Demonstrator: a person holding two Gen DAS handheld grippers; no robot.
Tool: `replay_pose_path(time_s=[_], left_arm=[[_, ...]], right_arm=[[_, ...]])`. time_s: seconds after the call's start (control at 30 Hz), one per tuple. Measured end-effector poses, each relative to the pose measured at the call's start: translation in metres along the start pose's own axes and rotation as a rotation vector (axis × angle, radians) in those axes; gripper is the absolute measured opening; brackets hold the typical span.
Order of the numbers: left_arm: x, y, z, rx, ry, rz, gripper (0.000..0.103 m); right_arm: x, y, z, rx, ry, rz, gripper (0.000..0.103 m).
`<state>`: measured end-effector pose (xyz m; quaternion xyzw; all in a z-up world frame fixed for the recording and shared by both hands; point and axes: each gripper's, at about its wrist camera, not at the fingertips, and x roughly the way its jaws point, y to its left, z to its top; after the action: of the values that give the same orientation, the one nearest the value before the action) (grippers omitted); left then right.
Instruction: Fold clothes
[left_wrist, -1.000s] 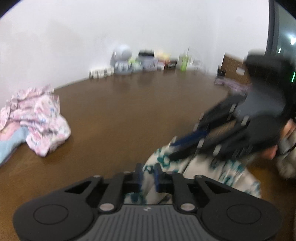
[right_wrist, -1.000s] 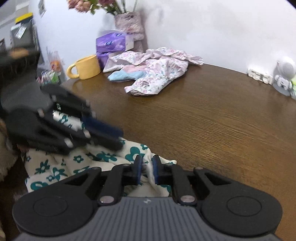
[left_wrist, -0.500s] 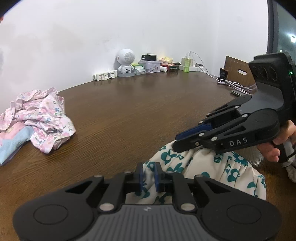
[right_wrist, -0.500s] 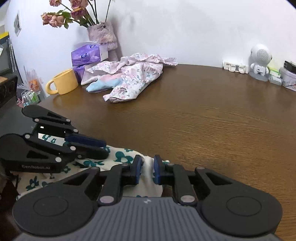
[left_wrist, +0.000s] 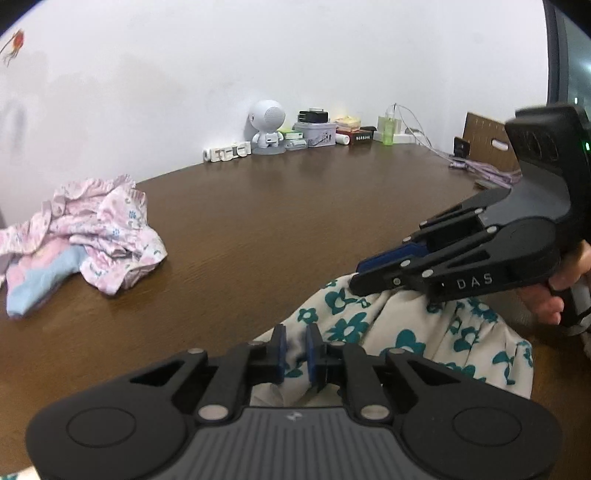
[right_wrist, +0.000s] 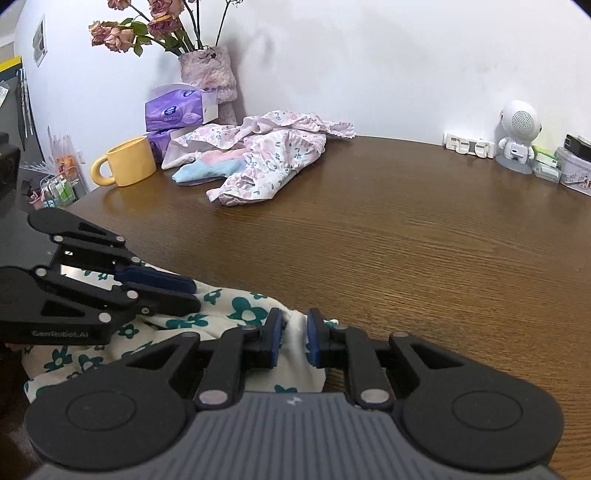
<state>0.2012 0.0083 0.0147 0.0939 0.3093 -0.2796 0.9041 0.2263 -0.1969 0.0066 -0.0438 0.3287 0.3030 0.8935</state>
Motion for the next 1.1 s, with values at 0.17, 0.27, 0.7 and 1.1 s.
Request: replay_pose_path(time_s=[0.17, 0.27, 0.7, 1.1], left_arm=[[0.000, 0.011, -0.005, -0.090, -0.022, -0.016, 0.013], [-0.001, 0.008, -0.007, -0.093, -0.035, -0.004, 0.013], [-0.001, 0.013, -0.006, -0.138, -0.035, -0.019, 0.013], [-0.001, 0.015, -0.007, -0.137, -0.035, -0.020, 0.013]], right_arm=[[0.000, -0.003, -0.001, 0.014, -0.007, 0.009, 0.014], [-0.001, -0.002, -0.003, 0.013, -0.014, 0.008, 0.015], [0.001, -0.002, -0.004, 0.024, -0.025, 0.010, 0.015], [0.001, -0.005, -0.004, 0.037, -0.028, 0.018, 0.015]])
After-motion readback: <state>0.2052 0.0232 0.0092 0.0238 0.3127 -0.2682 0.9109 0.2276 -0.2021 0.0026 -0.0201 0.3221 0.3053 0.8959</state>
